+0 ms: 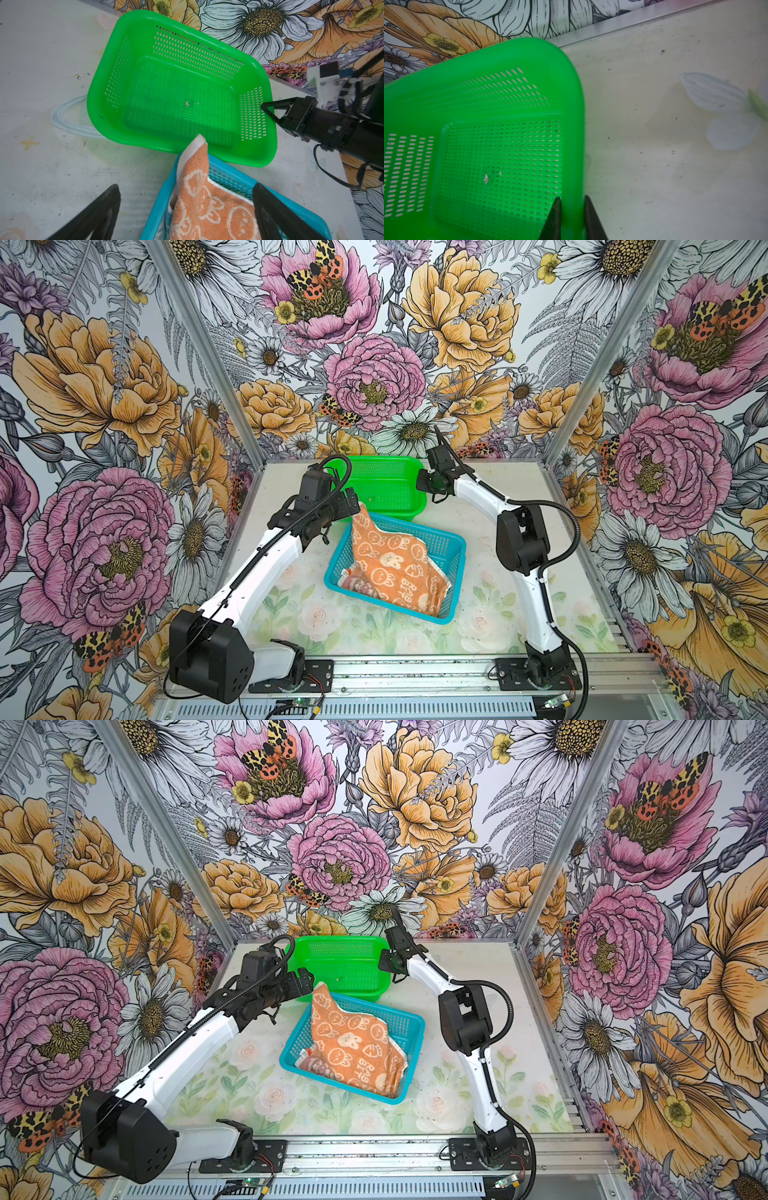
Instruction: Fold and stack the towels
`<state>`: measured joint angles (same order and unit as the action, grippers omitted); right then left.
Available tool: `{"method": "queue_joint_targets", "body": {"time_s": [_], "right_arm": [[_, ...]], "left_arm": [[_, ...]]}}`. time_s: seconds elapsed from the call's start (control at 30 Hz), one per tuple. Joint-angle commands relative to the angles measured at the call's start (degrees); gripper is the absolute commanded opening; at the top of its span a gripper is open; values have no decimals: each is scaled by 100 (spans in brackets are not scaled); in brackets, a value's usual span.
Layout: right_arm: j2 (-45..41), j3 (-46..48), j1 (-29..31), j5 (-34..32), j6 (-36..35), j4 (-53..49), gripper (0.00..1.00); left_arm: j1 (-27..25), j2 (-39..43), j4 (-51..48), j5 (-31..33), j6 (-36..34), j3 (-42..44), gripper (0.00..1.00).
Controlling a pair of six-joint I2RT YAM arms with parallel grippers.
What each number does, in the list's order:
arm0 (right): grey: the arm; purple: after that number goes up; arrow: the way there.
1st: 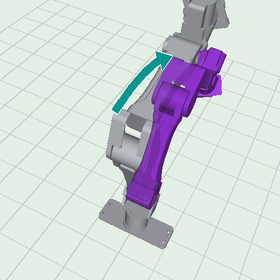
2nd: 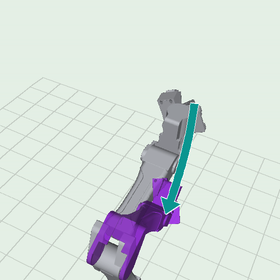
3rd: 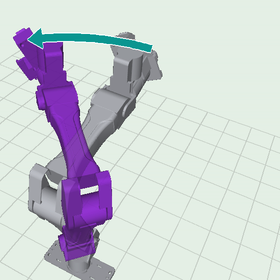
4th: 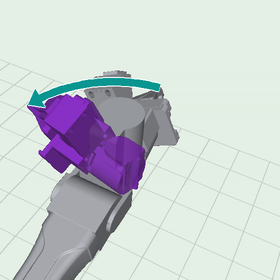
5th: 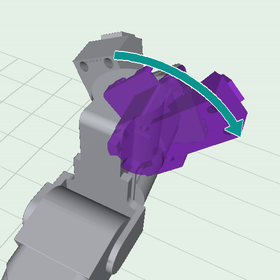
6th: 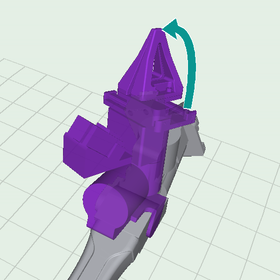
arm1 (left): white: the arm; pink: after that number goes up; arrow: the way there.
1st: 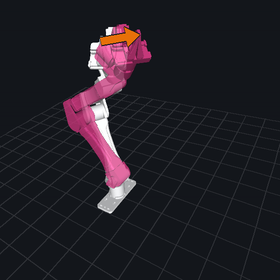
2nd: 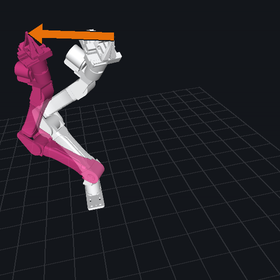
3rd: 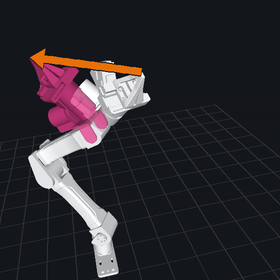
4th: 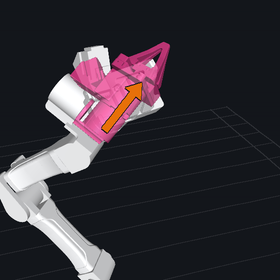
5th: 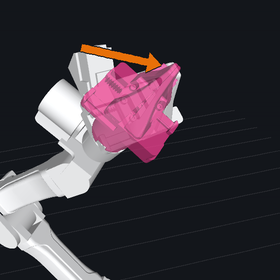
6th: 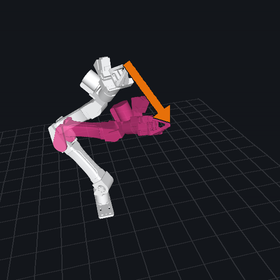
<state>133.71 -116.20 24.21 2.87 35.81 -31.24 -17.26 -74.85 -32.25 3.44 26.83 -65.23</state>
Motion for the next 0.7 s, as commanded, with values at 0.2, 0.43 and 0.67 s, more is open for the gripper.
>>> {"method": "queue_joint_targets", "body": {"time_s": [0.2,0.43,0.67], "right_arm": [[13,-611,108,-20,243,-96,59],[-1207,269,-407,-3,120,-128,99],[-3041,2151,-1256,56,-197,-119,99]], "left_arm": [[40,-325,-299,-351,-178,-635,99],[-243,-886,-400,-73,-311,-1342,99],[-850,-2409,-825,-10,-669,-2946,99]]}}
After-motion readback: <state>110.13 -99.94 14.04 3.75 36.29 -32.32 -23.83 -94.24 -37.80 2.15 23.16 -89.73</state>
